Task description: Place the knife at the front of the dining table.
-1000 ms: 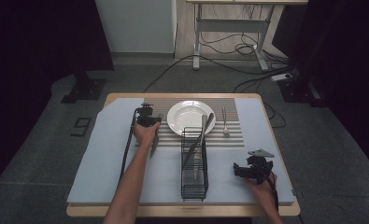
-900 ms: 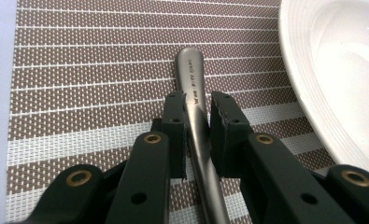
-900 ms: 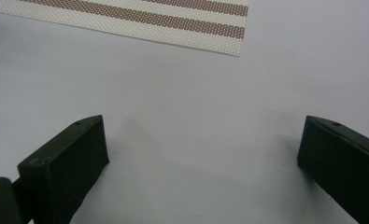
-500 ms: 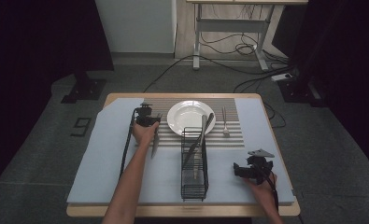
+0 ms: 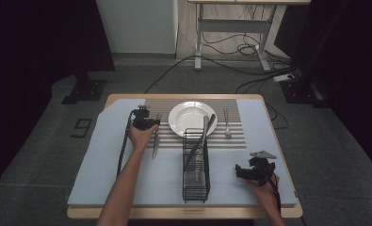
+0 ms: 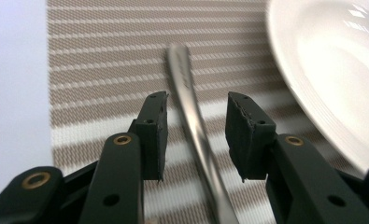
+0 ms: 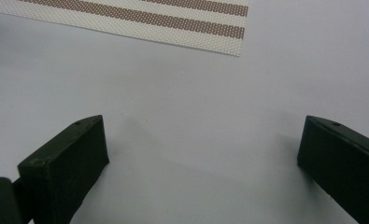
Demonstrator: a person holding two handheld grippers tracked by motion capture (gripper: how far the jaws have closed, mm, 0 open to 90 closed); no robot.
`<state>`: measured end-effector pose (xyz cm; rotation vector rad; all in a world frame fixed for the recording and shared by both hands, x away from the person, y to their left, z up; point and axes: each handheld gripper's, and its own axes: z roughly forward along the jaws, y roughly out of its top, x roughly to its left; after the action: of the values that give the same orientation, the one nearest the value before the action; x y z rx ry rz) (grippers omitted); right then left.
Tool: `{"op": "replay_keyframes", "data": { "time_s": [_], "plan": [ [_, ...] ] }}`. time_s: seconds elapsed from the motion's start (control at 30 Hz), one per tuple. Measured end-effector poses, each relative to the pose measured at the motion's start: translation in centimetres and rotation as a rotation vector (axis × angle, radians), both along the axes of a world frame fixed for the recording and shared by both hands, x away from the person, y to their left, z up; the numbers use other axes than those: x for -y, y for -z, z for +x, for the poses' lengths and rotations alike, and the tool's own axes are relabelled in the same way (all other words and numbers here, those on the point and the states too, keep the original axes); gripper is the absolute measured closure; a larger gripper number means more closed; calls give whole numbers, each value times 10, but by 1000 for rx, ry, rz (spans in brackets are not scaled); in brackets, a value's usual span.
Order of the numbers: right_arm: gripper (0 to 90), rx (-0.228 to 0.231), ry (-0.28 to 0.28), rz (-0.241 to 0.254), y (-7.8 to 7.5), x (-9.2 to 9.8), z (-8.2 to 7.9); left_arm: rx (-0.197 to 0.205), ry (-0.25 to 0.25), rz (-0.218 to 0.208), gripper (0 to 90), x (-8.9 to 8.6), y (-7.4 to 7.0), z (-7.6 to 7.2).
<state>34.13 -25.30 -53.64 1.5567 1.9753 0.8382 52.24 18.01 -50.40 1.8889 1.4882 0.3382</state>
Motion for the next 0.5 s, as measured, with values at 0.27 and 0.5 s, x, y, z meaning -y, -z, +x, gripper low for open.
{"op": "replay_keyframes", "data": {
  "time_s": [0.27,0.5],
  "plan": [
    [12,-2,0,-1,0,0,0,-30,31,27,645,4,4,-26],
    [12,-3,0,-1,0,0,0,11,14,73,759,10,11,-28]
  ]
}}
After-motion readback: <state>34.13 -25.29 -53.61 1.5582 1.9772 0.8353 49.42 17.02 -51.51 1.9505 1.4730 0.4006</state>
